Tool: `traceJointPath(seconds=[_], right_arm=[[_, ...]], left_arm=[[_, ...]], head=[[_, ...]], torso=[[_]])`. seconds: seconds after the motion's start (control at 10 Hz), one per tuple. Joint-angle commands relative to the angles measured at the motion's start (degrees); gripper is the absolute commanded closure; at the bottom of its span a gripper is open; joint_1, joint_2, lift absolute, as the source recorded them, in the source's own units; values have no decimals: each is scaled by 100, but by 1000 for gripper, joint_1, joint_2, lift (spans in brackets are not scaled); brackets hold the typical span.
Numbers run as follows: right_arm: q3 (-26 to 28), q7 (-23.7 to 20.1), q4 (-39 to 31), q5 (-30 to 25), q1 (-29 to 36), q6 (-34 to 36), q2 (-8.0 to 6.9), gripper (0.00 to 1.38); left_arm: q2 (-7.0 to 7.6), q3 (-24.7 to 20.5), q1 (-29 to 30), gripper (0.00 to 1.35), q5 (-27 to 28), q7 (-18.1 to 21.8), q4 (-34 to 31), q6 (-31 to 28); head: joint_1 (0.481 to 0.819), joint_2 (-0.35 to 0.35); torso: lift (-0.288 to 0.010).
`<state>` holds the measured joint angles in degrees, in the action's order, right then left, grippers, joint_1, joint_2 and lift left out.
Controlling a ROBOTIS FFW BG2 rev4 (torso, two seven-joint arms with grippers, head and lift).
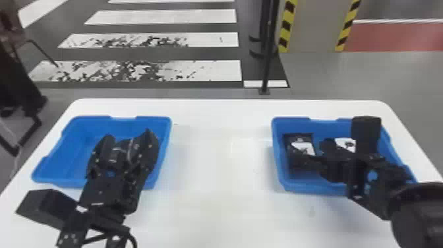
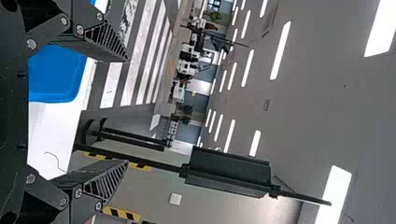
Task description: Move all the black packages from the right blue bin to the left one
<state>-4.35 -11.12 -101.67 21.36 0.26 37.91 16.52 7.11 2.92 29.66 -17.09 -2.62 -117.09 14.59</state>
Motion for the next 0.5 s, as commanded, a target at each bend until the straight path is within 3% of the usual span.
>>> traceJointPath(seconds=[0.0, 0.2, 0.4], right_arm=[[-11, 13, 7, -45, -40, 160, 10, 194], [-11, 48, -63, -45, -40, 497, 10, 403], [-11, 48, -63, 92, -26, 708, 10, 838]], left_arm=[[9, -30, 15, 315, -5, 7, 2, 18], [18, -18, 1, 315, -5, 15, 2, 4], [18, -7, 1, 315, -5, 15, 2, 4]], head=[[695, 43], [695, 44], [695, 44]], torso=[[-181], [-181], [-181]])
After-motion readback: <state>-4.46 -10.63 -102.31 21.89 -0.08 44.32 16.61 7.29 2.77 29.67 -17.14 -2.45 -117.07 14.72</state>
